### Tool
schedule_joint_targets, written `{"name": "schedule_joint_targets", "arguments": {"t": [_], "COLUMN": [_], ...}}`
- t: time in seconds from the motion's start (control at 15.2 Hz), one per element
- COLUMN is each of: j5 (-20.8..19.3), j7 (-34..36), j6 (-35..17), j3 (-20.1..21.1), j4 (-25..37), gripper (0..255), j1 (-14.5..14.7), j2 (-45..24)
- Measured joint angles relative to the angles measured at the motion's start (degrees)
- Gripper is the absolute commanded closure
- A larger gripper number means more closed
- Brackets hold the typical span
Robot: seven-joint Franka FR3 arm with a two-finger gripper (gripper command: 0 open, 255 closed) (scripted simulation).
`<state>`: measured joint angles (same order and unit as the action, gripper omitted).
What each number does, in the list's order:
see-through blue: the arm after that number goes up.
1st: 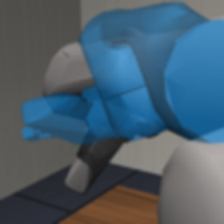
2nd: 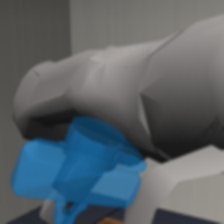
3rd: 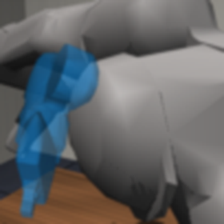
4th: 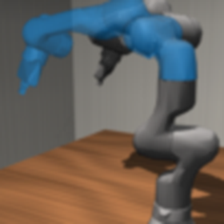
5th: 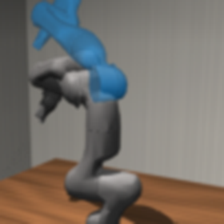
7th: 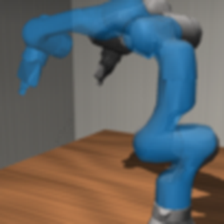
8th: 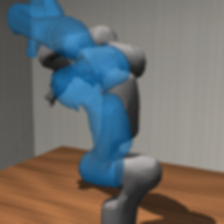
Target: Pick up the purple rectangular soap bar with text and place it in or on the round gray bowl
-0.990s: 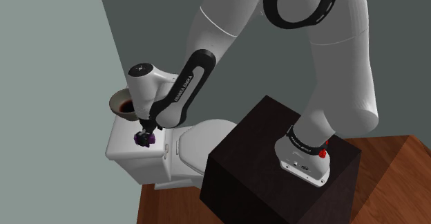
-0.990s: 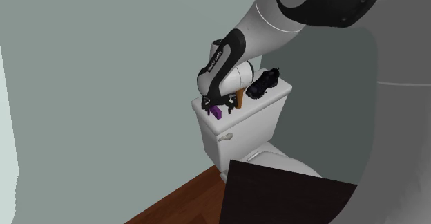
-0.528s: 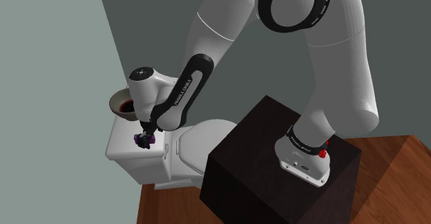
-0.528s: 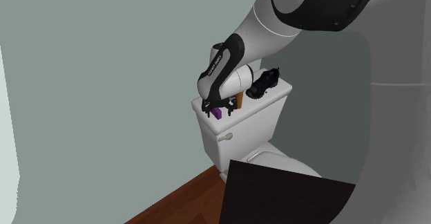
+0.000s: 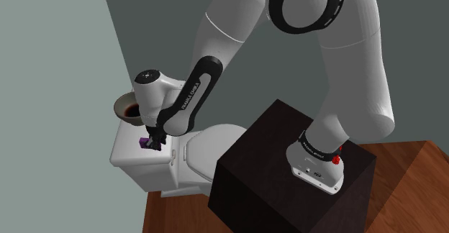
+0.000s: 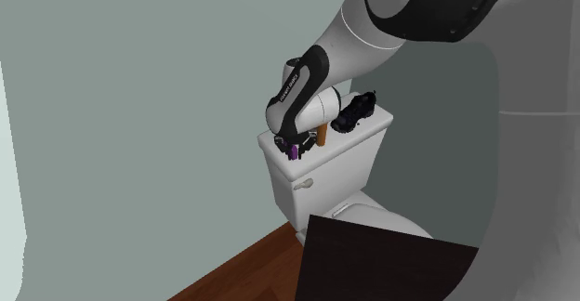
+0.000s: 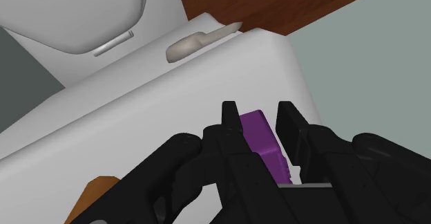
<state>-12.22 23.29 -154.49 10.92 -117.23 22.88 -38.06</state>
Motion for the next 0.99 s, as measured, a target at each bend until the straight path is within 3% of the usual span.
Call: {"name": "schedule_joint_targets", "arguments": {"t": [0.99], "j5": [1.90], "j7": [-1.19], "j6": [4.99], "j3": [2.08], "j4": [-1.86], "gripper": [255], "j1": [-1.59], "j2": [6.86]}}
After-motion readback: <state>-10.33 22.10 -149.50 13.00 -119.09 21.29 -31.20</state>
